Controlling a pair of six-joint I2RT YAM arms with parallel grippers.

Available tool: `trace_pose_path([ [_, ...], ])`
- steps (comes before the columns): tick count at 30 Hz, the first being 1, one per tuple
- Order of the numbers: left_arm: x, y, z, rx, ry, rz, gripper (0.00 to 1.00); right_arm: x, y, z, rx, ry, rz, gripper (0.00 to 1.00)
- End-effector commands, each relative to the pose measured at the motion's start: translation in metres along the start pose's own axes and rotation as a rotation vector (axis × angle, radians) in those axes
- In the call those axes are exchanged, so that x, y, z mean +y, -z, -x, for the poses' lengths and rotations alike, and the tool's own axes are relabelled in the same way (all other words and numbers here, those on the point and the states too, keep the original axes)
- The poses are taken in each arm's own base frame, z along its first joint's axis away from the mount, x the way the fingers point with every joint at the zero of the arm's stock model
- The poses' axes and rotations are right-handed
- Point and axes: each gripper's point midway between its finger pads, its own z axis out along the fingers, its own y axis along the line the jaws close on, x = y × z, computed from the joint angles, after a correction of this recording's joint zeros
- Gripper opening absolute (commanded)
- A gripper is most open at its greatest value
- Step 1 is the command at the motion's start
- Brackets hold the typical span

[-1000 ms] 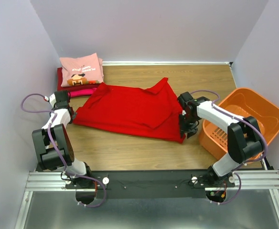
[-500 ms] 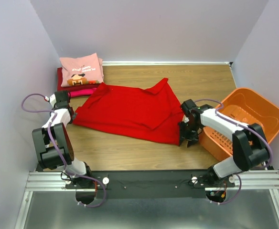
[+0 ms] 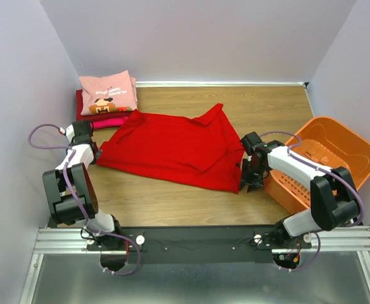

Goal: Fold and stack the t-shirts
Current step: Fold the tshirt

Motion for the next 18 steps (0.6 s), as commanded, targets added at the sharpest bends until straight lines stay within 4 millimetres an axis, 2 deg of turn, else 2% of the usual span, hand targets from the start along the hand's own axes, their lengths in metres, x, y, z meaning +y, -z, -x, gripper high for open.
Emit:
trace_pose_path([
  [1,0.006,-0.002,0.007,-0.022,0.000,0.018,0.00,-0.009,-0.007,0.009,-0.048,-0.041,-0.059,0.40],
  [10,0.007,-0.001,0.005,-0.021,-0.001,0.020,0.00,0.004,-0.017,0.023,-0.070,-0.039,-0.023,0.39],
  [11,0.007,-0.001,0.005,-0.023,-0.001,0.018,0.00,0.010,-0.017,0.021,-0.054,-0.038,0.007,0.39],
  [18,0.006,-0.001,0.005,-0.021,0.001,0.013,0.00,0.018,-0.025,0.018,-0.024,-0.032,0.045,0.39],
])
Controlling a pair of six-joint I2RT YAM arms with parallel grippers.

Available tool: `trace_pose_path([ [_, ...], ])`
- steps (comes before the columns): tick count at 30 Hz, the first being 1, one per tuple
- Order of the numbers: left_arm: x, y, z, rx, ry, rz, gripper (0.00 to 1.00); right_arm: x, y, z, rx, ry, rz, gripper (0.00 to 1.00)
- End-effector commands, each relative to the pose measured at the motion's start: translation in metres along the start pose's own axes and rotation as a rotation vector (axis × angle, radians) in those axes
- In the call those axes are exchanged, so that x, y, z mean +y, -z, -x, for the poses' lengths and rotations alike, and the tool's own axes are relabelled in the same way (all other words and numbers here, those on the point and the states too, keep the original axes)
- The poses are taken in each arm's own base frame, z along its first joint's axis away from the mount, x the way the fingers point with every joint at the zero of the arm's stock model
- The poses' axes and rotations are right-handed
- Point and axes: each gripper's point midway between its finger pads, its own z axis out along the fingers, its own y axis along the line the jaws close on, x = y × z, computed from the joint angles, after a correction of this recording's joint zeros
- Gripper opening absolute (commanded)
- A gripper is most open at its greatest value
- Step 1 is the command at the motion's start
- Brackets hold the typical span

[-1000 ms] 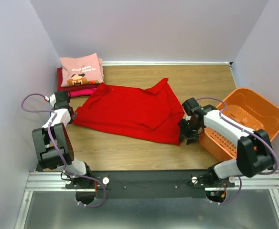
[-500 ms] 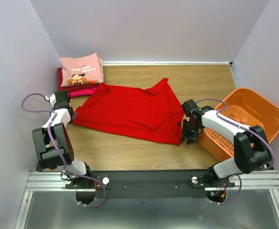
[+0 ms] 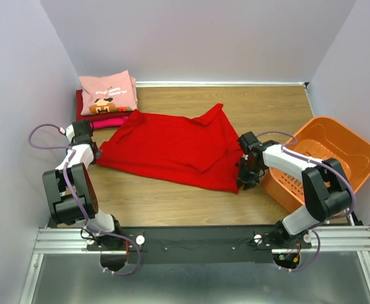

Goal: Fold and stack the t-shirts
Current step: Fold the tshirt

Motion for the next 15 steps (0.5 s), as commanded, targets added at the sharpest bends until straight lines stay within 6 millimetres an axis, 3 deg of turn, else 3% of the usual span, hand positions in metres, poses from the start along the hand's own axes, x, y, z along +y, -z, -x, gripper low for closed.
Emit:
trace_pose_path([
  [1,0.006,0.000,0.006,-0.024,0.004,0.012,0.00,0.010,-0.004,0.002,0.002,-0.008,0.047,0.39],
  [9,0.006,0.000,0.004,-0.020,0.002,0.009,0.00,0.013,-0.012,-0.007,0.047,-0.006,0.071,0.33],
  [12,0.007,0.000,0.004,-0.022,-0.001,0.012,0.00,0.012,-0.014,-0.009,0.058,-0.005,0.070,0.24],
  [15,0.007,0.001,0.005,-0.025,0.000,0.012,0.00,0.011,-0.015,-0.008,0.052,-0.008,0.063,0.10],
])
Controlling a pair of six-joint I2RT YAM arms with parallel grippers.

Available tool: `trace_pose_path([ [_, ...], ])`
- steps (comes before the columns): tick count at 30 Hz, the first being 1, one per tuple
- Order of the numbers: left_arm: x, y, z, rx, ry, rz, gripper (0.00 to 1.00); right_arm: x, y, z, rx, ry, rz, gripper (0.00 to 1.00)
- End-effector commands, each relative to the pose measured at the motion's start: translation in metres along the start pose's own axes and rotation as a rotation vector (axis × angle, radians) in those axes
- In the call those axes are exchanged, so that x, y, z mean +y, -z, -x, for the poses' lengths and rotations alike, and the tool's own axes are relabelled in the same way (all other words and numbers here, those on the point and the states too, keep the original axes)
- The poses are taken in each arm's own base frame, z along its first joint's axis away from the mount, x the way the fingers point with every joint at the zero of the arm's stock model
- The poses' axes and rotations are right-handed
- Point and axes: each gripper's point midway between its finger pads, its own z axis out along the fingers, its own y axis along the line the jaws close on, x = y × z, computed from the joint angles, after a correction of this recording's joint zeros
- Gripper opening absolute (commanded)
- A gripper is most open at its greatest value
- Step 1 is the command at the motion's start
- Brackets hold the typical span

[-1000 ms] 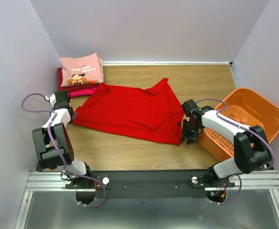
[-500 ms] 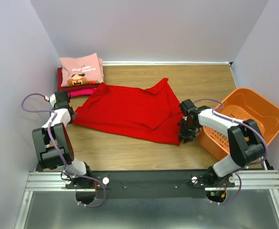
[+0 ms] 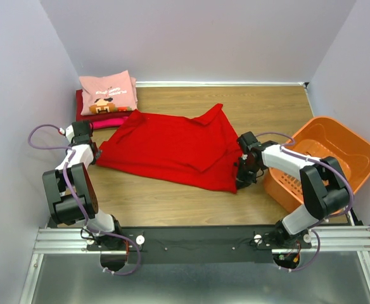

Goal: Fold and stack the t-shirts
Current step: Fold the tshirt

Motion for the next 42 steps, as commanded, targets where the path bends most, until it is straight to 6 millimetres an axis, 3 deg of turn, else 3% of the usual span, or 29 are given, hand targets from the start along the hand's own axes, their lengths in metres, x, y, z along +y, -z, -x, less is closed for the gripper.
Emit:
trace_pose_path([
  [1,0.005,0.001,0.005,-0.026,-0.004,0.008,0.00,-0.004,-0.010,-0.004,0.020,-0.009,-0.009,0.07],
  [4,0.005,0.001,0.005,-0.026,-0.004,0.009,0.00,-0.004,-0.008,-0.003,0.010,-0.010,-0.009,0.01],
  [9,0.007,0.002,0.009,-0.035,-0.018,0.020,0.00,-0.006,0.005,0.004,-0.029,-0.016,-0.033,0.01],
  [18,0.011,0.002,0.011,-0.039,-0.026,0.036,0.00,-0.042,0.028,0.013,-0.096,-0.013,-0.208,0.00],
  [32,0.020,0.002,0.010,-0.043,-0.031,0.073,0.00,-0.063,0.039,0.019,-0.097,0.012,-0.331,0.00],
  [36,0.017,0.001,0.006,-0.032,-0.035,0.051,0.00,-0.058,0.039,0.021,-0.097,0.017,-0.307,0.01],
  [38,0.014,0.000,0.004,-0.026,-0.037,0.031,0.00,-0.043,0.043,0.026,-0.114,0.030,-0.235,0.03],
  [42,0.010,-0.003,-0.005,-0.002,-0.034,0.004,0.00,-0.016,0.051,0.030,-0.124,0.092,-0.090,0.25],
])
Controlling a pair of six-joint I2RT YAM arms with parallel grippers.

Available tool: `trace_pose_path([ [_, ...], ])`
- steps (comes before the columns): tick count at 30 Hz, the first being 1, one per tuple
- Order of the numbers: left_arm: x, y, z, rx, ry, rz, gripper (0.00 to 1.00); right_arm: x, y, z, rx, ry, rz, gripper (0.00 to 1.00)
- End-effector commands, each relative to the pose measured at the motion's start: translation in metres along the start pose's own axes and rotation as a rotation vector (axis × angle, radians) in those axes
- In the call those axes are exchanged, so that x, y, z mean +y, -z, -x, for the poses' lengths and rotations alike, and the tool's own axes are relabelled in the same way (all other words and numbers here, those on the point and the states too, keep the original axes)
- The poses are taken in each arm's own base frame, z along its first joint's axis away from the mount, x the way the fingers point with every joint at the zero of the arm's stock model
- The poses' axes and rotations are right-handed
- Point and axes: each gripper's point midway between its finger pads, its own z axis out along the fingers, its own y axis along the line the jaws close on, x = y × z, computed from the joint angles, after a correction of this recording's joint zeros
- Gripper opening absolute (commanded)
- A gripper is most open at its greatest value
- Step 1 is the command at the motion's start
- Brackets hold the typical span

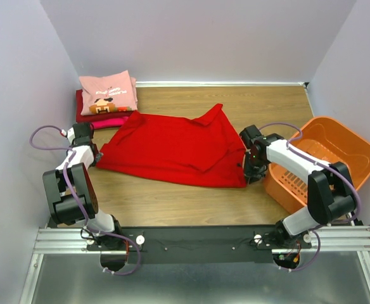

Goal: Fold and stack the t-shirts
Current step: Fold the tshirt

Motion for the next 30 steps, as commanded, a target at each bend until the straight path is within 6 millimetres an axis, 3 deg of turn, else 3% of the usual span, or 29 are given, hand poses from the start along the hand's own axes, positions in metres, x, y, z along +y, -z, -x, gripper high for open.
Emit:
trace_pose_path([
  [1,0.003,-0.002,0.003,-0.025,0.009,-0.013,0.00,0.017,0.019,0.011,-0.033,0.055,0.122,0.28],
  [4,0.003,-0.003,0.000,-0.018,0.006,-0.018,0.00,0.031,0.025,0.009,-0.022,0.098,0.212,0.40],
  [9,0.001,-0.004,0.001,-0.017,0.002,-0.020,0.00,0.041,0.034,0.003,-0.024,0.167,0.300,0.47],
  [12,0.000,-0.005,0.001,-0.015,0.002,-0.024,0.00,0.047,0.038,-0.004,-0.013,0.196,0.356,0.46],
  [20,0.001,-0.006,0.000,-0.014,0.000,-0.020,0.00,0.037,0.014,-0.030,0.064,0.192,0.340,0.41],
  [30,0.001,-0.007,-0.001,-0.009,0.000,-0.020,0.00,0.042,-0.003,-0.037,0.088,0.198,0.344,0.40],
])
